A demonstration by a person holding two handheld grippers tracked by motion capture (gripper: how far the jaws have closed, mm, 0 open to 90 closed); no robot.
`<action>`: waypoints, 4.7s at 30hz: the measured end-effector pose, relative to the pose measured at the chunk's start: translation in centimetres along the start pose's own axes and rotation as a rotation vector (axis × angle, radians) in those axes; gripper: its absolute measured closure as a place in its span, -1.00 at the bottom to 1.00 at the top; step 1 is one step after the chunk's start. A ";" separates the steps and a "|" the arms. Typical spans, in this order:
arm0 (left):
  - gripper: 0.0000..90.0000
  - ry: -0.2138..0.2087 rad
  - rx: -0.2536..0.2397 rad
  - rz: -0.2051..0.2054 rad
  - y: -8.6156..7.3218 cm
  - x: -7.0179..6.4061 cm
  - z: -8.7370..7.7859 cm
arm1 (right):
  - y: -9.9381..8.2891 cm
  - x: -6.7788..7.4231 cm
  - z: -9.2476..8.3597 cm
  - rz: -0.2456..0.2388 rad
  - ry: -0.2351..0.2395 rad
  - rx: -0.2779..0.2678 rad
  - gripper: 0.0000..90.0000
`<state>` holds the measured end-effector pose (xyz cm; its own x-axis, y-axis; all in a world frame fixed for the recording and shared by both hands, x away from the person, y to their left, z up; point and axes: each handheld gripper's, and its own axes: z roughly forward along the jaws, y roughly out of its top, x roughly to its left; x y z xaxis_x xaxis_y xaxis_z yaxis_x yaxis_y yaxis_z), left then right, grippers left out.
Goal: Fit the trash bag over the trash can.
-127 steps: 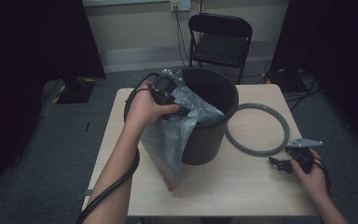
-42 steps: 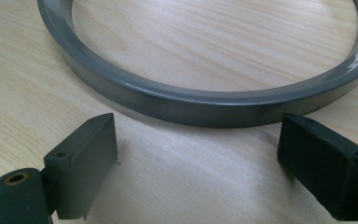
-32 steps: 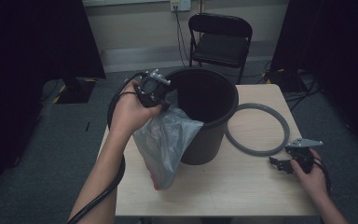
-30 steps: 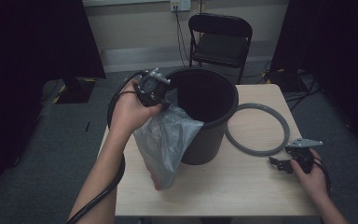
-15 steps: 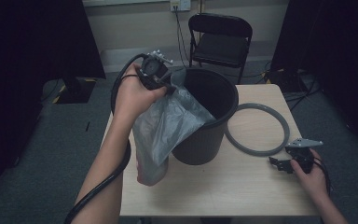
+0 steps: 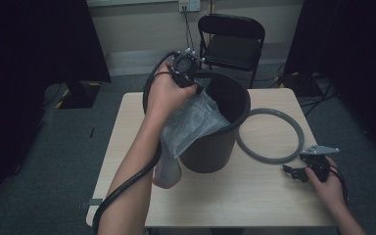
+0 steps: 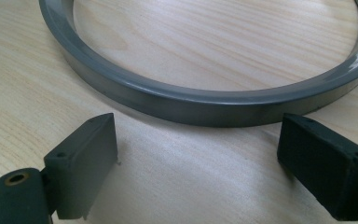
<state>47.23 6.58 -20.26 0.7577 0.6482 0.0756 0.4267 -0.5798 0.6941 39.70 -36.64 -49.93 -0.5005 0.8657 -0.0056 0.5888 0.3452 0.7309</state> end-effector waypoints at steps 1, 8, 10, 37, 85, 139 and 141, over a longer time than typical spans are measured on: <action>1.00 -0.002 0.002 -0.018 -0.2 0.1 0.5 | 0.0 0.0 0.0 -0.001 0.001 0.000 -0.75; 0.99 -0.005 0.043 -0.075 -1.2 0.8 2.4 | 0.0 0.0 0.0 -0.004 0.004 0.000 -0.75; 0.98 -0.015 0.043 -0.078 -1.5 0.8 2.3 | 0.0 -0.1 0.0 -0.005 0.005 -0.001 -0.75; -0.52 0.005 -0.123 -0.065 -6.2 2.8 -5.3 | 0.0 0.0 0.0 -0.004 0.003 -0.001 -0.75; 0.95 -0.128 0.035 -0.001 -7.1 0.6 -2.4 | 0.0 0.0 0.0 -0.004 0.003 -0.001 -0.75; -0.51 -0.029 -0.187 -0.013 -3.9 1.3 -3.1 | 0.0 -0.1 0.0 -0.006 0.006 -0.001 -0.75; -0.52 -0.037 -0.181 -0.003 -4.5 1.3 -3.6 | 0.0 -0.1 0.0 -0.007 0.005 -0.001 -0.75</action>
<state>44.52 11.86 -20.69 0.7759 0.6290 0.0496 0.3351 -0.4774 0.8122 39.71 -36.71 -49.94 -0.5075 0.8616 -0.0071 0.5849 0.3505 0.7315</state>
